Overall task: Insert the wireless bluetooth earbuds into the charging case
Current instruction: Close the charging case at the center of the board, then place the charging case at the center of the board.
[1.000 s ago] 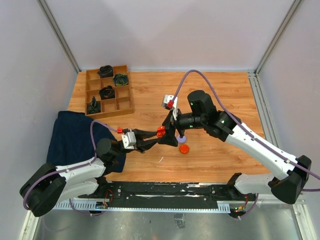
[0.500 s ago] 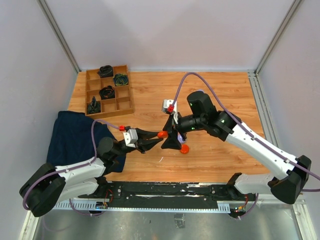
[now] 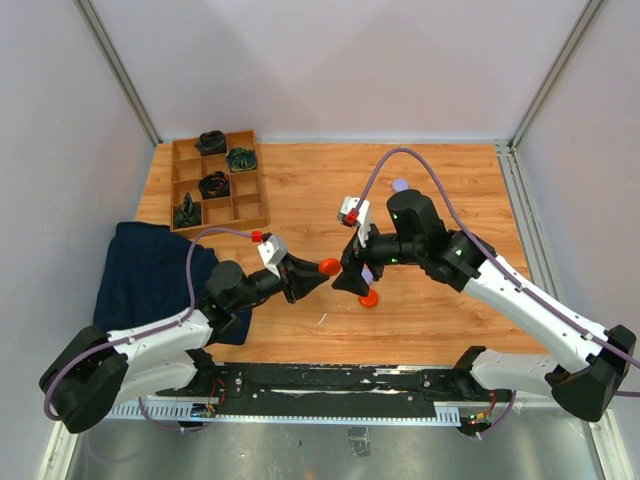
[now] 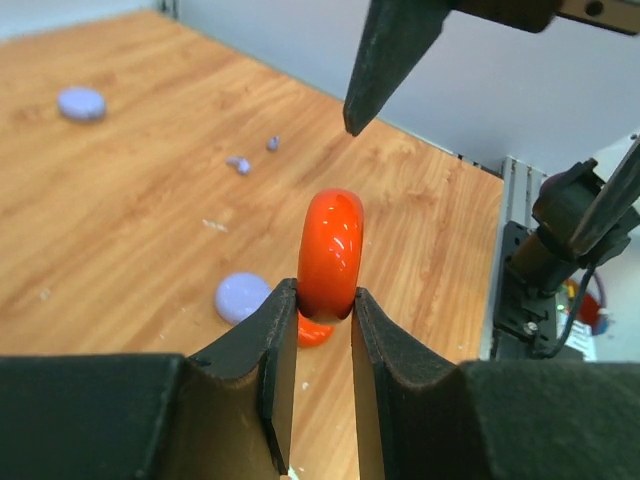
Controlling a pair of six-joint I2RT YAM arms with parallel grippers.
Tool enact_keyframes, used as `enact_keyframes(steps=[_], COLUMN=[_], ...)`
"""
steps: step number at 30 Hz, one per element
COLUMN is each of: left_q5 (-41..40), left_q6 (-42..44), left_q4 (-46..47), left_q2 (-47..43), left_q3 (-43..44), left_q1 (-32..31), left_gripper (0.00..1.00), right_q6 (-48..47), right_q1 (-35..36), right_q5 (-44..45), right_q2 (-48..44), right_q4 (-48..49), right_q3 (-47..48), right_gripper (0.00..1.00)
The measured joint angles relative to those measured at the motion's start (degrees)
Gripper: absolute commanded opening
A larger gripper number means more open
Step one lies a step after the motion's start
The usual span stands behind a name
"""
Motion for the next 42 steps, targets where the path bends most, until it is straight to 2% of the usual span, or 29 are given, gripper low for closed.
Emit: enact_keyframes(steps=[6, 8, 15, 18, 21, 28, 31, 35, 42], left_q5=[-3.0, -4.7, -7.4, -5.5, -3.3, 1.3, 3.7, 5.3, 4.0], left_q6=[-10.8, -14.8, -19.8, -20.6, -21.7, -24.0, -25.1, -25.8, -26.8], left_q4=[-11.8, -18.5, -37.2, -41.0, -43.3, -45.3, -44.0, -43.5, -44.9], left_q2=[4.8, 7.8, 20.3, 26.4, 31.0, 33.1, 34.4, 35.6, 34.8], left_q3=[4.9, 7.5, 19.8, 23.5, 24.5, 24.5, 24.5, 24.9, 25.3], left_q1=[0.0, 0.0, 0.0, 0.0, 0.0, 0.0, 0.0, 0.0, -0.3], left_gripper=[0.00, 0.00, 0.00, 0.01, 0.07, 0.16, 0.25, 0.50, 0.78], right_q6=[4.6, 6.4, 10.7, 11.8, 12.1, 12.6, 13.0, 13.3, 14.0], right_q1=[-2.0, -3.3, -7.2, -8.1, -8.8, -8.9, -8.9, -10.3, -13.3], right_q5=[7.1, 8.9, 10.6, 10.6, 10.9, 12.5, 13.0, 13.9, 14.4], right_q2=[-1.9, -2.1, -2.7, -2.8, -3.5, -5.3, -5.3, -5.4, -5.4], right_q4=[2.3, 3.0, 5.7, 6.5, 7.1, 8.4, 8.5, 8.9, 9.7], right_q3=[-6.8, -9.4, -15.8, -16.4, -16.9, -19.2, -19.9, -20.4, -20.5], right_gripper=[0.85, 0.85, 0.85, 0.85, 0.84, 0.85, 0.85, 0.86, 0.87])
